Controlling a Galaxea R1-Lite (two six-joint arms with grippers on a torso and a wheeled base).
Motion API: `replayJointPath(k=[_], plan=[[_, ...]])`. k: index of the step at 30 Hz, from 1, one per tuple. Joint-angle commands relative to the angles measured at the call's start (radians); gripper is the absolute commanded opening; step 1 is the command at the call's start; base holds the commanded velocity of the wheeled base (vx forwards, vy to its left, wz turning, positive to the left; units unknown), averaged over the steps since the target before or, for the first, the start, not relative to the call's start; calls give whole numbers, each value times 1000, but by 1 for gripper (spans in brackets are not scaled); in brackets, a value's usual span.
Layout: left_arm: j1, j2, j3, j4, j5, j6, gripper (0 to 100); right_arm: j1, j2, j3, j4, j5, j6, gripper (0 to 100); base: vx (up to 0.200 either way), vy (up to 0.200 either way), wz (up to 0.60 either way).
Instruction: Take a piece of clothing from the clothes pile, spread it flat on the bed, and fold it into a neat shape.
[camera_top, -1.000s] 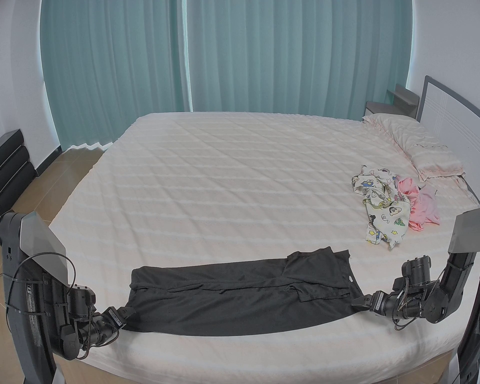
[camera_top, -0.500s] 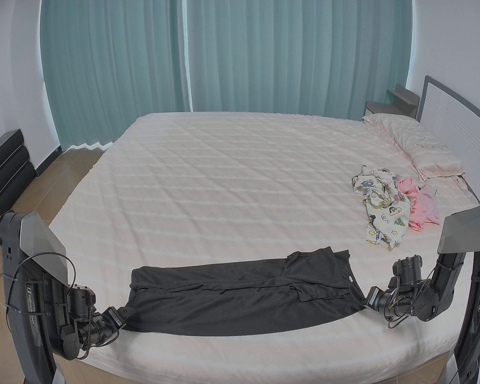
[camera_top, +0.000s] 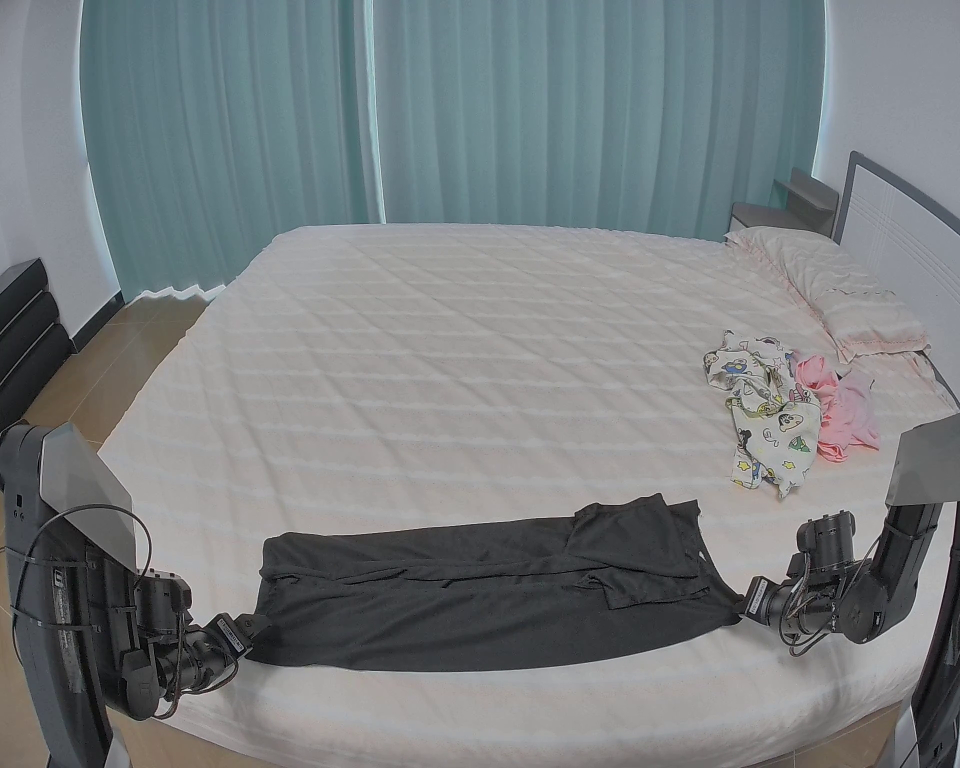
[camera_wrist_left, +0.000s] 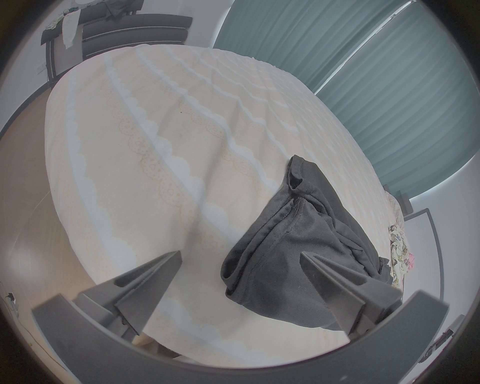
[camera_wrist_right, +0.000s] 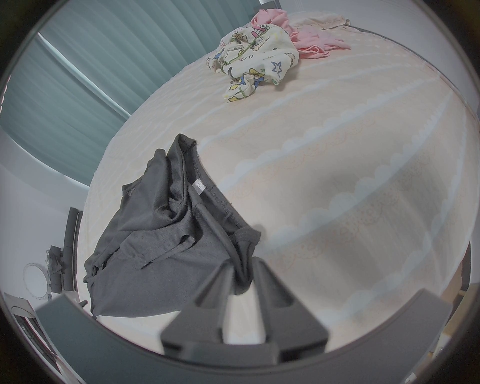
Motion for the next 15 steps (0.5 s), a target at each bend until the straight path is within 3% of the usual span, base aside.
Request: replayJointPath(k=[1, 10, 15], plan=[[0, 0, 12, -18, 0, -2, 100, 6, 3, 5, 0, 1, 0, 100, 0, 0, 0], [46, -84, 7, -18, -4, -2, 100, -19, -60, 2, 0, -2, -2, 100, 0, 0, 0], [59, -245, -19, -18, -81, -2, 100, -37, -126, -1, 6, 4, 1, 100, 0, 0, 0]])
